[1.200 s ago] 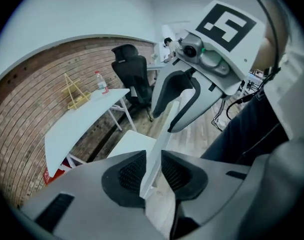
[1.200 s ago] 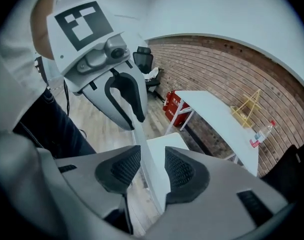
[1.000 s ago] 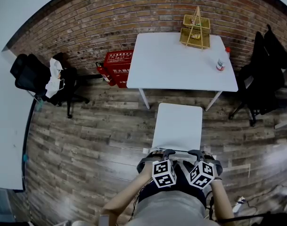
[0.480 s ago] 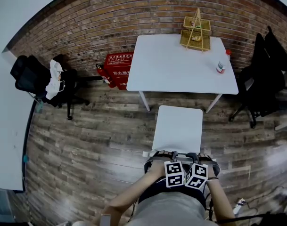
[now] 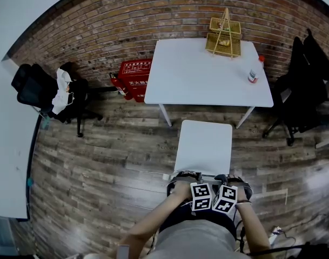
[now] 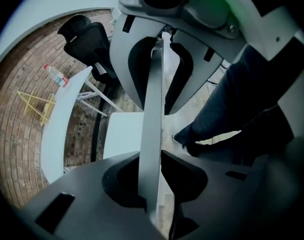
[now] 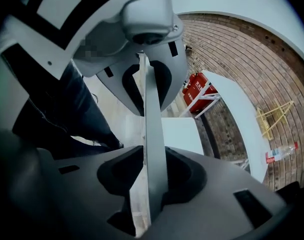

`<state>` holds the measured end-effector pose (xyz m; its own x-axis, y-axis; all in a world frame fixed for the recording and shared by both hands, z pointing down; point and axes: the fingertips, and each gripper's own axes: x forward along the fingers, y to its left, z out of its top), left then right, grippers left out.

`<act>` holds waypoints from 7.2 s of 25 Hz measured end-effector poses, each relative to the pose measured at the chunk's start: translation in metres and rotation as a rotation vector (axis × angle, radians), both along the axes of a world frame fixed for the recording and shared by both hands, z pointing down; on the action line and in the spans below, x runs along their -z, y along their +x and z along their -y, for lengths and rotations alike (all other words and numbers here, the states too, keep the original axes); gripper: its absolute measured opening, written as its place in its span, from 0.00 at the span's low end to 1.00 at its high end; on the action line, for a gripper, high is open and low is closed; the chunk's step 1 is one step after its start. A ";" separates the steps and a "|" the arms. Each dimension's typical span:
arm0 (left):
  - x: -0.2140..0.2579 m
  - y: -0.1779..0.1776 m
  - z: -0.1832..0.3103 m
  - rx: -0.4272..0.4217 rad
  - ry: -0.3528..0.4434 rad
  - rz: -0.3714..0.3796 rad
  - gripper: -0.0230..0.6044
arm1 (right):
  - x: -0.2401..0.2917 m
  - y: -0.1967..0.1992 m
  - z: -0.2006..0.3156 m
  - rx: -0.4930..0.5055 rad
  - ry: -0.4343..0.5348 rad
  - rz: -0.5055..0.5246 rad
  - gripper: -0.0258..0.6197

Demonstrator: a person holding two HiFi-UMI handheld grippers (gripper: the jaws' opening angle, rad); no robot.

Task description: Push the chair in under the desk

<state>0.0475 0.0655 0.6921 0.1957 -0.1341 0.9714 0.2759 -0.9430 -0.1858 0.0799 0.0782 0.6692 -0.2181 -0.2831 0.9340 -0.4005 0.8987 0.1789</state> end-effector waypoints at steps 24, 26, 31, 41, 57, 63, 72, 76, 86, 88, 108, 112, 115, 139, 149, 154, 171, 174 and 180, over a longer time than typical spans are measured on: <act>0.000 0.007 0.015 0.067 0.038 -0.015 0.23 | 0.005 0.003 0.012 0.007 0.026 0.008 0.19; 0.000 0.011 0.019 0.075 0.036 -0.015 0.23 | 0.005 0.007 0.017 0.011 0.025 0.008 0.19; 0.001 0.018 0.031 0.086 0.037 -0.013 0.23 | 0.000 0.020 0.028 0.029 0.023 -0.006 0.19; -0.001 0.035 0.055 0.115 0.041 -0.014 0.23 | -0.002 0.035 0.053 0.077 0.023 0.003 0.18; -0.003 0.045 0.103 0.152 0.004 -0.009 0.24 | 0.000 0.043 0.101 0.104 0.034 0.012 0.18; -0.003 0.042 0.128 0.149 -0.018 0.003 0.23 | -0.003 0.041 0.124 0.111 0.002 0.013 0.18; -0.001 0.046 0.176 0.135 -0.022 0.000 0.23 | 0.002 0.044 0.175 0.094 0.021 -0.001 0.18; 0.000 0.050 0.199 0.130 -0.028 -0.004 0.22 | 0.004 0.045 0.197 0.097 0.014 0.003 0.18; 0.002 0.066 0.248 0.118 -0.028 -0.032 0.21 | -0.001 0.067 0.248 0.076 0.021 -0.046 0.18; 0.002 0.068 0.256 0.113 -0.024 -0.036 0.21 | -0.002 0.069 0.256 0.073 0.022 -0.048 0.18; 0.003 0.072 0.322 0.113 -0.004 -0.031 0.22 | 0.002 0.069 0.321 0.108 0.030 -0.018 0.19; 0.006 0.073 0.336 0.129 0.003 -0.033 0.23 | 0.005 0.067 0.334 0.131 0.019 -0.016 0.19; 0.005 0.077 0.344 0.134 0.002 -0.034 0.23 | 0.003 0.075 0.343 0.134 0.024 -0.028 0.18; 0.006 0.082 0.379 0.121 -0.006 -0.024 0.22 | 0.008 0.074 0.378 0.163 0.005 0.002 0.20; 0.010 0.082 0.382 0.155 0.068 -0.092 0.31 | 0.003 0.078 0.376 0.149 0.024 -0.023 0.25; 0.014 0.082 0.381 0.155 0.093 -0.124 0.32 | 0.001 0.080 0.372 0.160 0.047 -0.035 0.29; 0.076 0.073 0.383 0.304 0.142 -0.309 0.39 | 0.076 0.053 0.389 -0.007 0.231 0.276 0.42; 0.111 0.079 0.386 0.383 0.105 -0.465 0.37 | 0.105 0.055 0.397 -0.085 0.291 0.383 0.34; 0.170 0.070 0.411 0.554 0.231 -0.743 0.09 | 0.152 0.078 0.415 -0.400 0.467 0.608 0.11</act>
<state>0.1175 -0.3459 0.5220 0.6030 -0.5655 0.5627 -0.4620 -0.8226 -0.3315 0.1582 -0.3371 0.5168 -0.4443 -0.7710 0.4562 -0.8169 0.5577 0.1472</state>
